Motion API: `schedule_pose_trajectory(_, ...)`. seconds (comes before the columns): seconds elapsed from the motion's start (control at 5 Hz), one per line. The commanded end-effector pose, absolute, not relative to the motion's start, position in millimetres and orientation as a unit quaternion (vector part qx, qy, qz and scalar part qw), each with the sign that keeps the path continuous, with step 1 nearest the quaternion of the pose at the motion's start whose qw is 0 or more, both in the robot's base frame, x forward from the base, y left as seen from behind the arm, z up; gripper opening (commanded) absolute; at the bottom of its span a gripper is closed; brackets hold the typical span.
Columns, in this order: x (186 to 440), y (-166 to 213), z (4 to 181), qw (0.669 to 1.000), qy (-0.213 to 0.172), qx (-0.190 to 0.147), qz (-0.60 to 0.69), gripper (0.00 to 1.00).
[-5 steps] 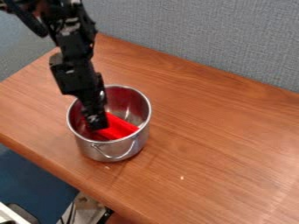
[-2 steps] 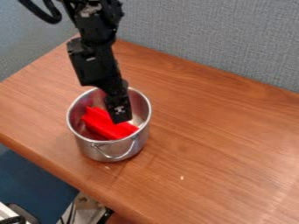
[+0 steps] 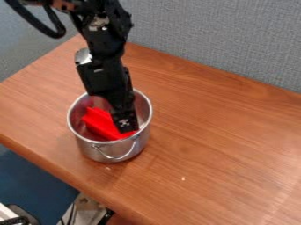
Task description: Put the red object in the metal pot
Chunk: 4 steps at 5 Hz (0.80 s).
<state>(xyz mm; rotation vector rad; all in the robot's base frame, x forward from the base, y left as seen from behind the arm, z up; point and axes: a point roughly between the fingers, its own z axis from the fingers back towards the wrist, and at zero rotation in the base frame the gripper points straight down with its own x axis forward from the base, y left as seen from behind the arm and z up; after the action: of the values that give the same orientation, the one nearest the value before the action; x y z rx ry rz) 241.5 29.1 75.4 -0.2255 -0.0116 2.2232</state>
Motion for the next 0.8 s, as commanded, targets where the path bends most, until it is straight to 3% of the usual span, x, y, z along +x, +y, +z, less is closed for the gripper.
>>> schedule_pose_trajectory(0.0, 243, 33, 73.4, 0.460, -0.012, -0.104, 0.882, 1.00)
schedule_pose_trajectory(0.2, 235, 36, 55.3, 0.470, -0.007, -0.109, 0.876, 1.00)
schedule_pose_trajectory(0.4, 227, 39, 29.0, 0.482, -0.006, -0.114, 0.869, 0.00)
schedule_pose_trajectory(0.6, 224, 52, 19.4, 0.480, -0.001, -0.112, 0.870, 0.00)
